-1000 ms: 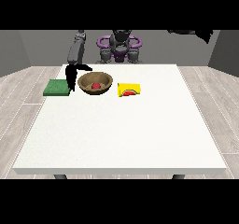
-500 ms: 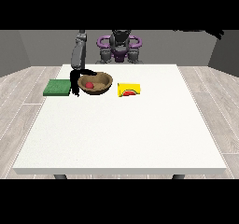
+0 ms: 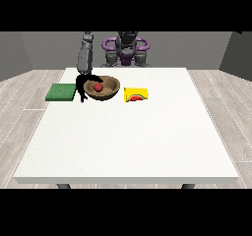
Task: Pick the cup and pour the ball into the bowl, then pick the bowl and place it on the pad
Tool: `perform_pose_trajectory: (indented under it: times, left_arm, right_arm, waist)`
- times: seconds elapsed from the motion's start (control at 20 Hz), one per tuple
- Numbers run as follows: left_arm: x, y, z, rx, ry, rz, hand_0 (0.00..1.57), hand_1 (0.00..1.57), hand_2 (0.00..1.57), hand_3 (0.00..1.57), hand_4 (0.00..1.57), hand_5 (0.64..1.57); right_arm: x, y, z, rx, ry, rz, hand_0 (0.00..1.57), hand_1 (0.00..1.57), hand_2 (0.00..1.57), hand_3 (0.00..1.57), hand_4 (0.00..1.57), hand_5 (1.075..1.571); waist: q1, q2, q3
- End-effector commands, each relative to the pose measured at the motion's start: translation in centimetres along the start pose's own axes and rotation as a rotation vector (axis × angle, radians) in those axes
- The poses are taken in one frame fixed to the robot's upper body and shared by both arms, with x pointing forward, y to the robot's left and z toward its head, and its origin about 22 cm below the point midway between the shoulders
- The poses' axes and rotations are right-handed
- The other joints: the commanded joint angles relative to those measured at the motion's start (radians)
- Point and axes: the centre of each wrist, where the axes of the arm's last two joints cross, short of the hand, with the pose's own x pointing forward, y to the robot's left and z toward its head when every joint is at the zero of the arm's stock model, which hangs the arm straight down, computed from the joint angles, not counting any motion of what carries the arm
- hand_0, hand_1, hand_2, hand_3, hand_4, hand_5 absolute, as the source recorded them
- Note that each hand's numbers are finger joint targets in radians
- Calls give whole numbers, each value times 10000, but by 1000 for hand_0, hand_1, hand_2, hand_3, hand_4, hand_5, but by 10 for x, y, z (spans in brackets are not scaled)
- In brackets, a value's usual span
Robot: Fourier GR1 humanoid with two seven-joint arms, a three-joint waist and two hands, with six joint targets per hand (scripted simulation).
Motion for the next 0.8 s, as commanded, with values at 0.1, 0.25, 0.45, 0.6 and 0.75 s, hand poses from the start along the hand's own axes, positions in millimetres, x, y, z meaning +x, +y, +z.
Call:
perform_pose_trajectory:
  times: [0.1,0.25,0.45,0.6,0.75]
  left_arm:
    - [16,8,1,-35,-532,73,0,0,0,0,407,1547]
    - [23,5,-1,-324,-899,152,0,0,0,0,581,1567]
    - [23,29,3,158,-317,162,0,0,0,0,683,1570]
    - [-6,41,14,563,258,63,0,0,0,0,721,1569]
    - [-34,49,30,903,1113,85,0,0,0,0,726,1569]
  right_arm:
    - [-25,-19,22,-1182,1560,933,1571,1571,1571,1571,1094,1459]
    - [-7,-35,11,-1361,1371,1168,1571,1571,1571,1571,1073,1476]
    - [10,-24,-2,-1439,1561,1386,1571,1571,1571,1571,1071,1487]
    - [43,-15,-24,-1150,1799,2167,1571,1571,1571,1571,1061,1527]
    - [62,-16,-34,-1135,2744,2500,1571,1571,1571,1571,1037,1535]
  waist:
    - [487,786,213]
    - [525,1000,216]
    - [269,432,200]
    - [-134,-194,192]
    - [-547,-1084,199]
